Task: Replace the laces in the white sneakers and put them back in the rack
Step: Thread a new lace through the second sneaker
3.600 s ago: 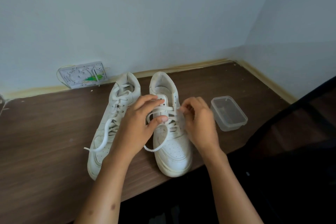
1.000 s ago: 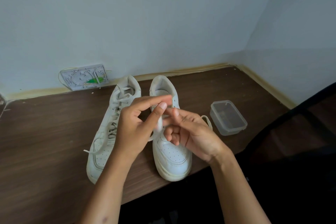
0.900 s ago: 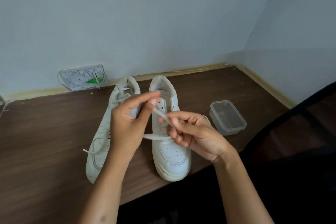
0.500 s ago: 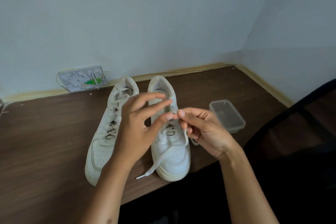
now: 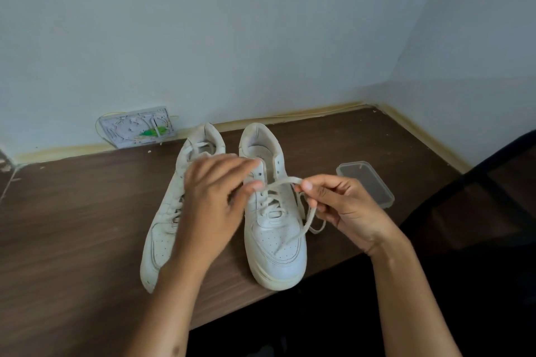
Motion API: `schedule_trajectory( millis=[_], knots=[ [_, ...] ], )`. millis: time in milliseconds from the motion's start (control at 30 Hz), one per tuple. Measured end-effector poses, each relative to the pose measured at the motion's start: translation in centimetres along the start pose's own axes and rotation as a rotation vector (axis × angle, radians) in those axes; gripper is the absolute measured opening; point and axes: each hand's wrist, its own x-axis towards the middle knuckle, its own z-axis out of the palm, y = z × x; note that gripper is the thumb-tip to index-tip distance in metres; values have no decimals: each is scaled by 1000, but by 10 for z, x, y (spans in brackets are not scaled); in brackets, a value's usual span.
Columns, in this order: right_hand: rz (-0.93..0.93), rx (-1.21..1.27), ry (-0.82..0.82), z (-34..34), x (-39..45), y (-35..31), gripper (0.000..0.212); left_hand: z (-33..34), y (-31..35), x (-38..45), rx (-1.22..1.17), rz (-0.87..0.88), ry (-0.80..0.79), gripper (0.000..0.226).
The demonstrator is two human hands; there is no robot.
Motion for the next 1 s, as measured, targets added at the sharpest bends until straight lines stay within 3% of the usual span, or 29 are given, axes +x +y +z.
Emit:
schedule_trajectory(
  millis=[133,267,433,567,633,733,867,1000],
  knots=[
    [-21,-36,-91,12,4,5,21,16,22,0,-119,75,-3,27],
    [12,-64,-73,4,2,3,17,7,4,3,-110,-15,99,17],
    [-104,-280,290,-5,4,6,11,-5,-11,3,-74,-97,127,18],
    [-211,-411,556,0,11,14,7,3,-5,-3,-201,-21,-63,14],
    [-245,-384,645,4,13,17,9,8,1,-6,-223,-11,-181,22],
    [-301,-369,690,14,16,20,22,15,9,-6,-131,-77,-178,40],
    [-414,-476,656,31,20,23,26,24,10,-4,97,-187,-24,24],
    [-401,-549,605,39,20,28,27,34,17,-6,300,-270,25,12]
  ],
)
